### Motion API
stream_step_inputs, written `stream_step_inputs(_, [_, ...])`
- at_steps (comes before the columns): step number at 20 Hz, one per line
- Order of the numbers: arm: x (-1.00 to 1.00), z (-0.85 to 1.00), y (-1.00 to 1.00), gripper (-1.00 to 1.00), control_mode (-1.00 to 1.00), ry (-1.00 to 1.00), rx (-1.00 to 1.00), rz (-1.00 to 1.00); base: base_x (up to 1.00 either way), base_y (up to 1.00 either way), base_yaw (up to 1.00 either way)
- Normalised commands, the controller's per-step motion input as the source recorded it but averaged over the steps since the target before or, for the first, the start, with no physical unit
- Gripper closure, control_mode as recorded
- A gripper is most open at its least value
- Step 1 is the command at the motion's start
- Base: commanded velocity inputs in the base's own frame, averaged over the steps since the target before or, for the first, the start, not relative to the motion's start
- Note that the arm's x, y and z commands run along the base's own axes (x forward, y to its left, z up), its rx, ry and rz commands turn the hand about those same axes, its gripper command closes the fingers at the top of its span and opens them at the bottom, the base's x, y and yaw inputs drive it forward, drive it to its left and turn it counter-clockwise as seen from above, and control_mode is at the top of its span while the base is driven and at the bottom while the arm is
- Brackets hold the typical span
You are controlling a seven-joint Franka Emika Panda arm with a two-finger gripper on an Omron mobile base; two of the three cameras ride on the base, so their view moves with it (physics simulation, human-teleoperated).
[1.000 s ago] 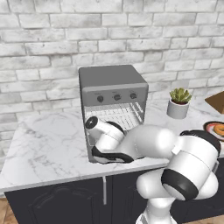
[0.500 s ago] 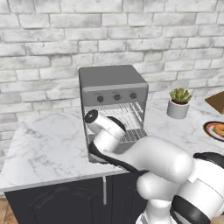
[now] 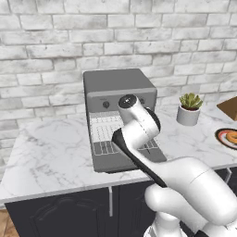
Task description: Pick up the bagel from the plate, place it on the toaster oven rack, close the door, and set the timer.
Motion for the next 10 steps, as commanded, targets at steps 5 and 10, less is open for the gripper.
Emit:
stream_step_inputs(5, [0.01, 0.13, -1.0, -1.0, -1.0, 0.0, 0.12, -0.16, 0.0, 0.0, 0.0])
stream_step_inputs(10, [0.01, 0.0, -1.0, -1.0, -1.0, 0.0, 0.13, -0.12, 0.0, 0.0, 0.0])
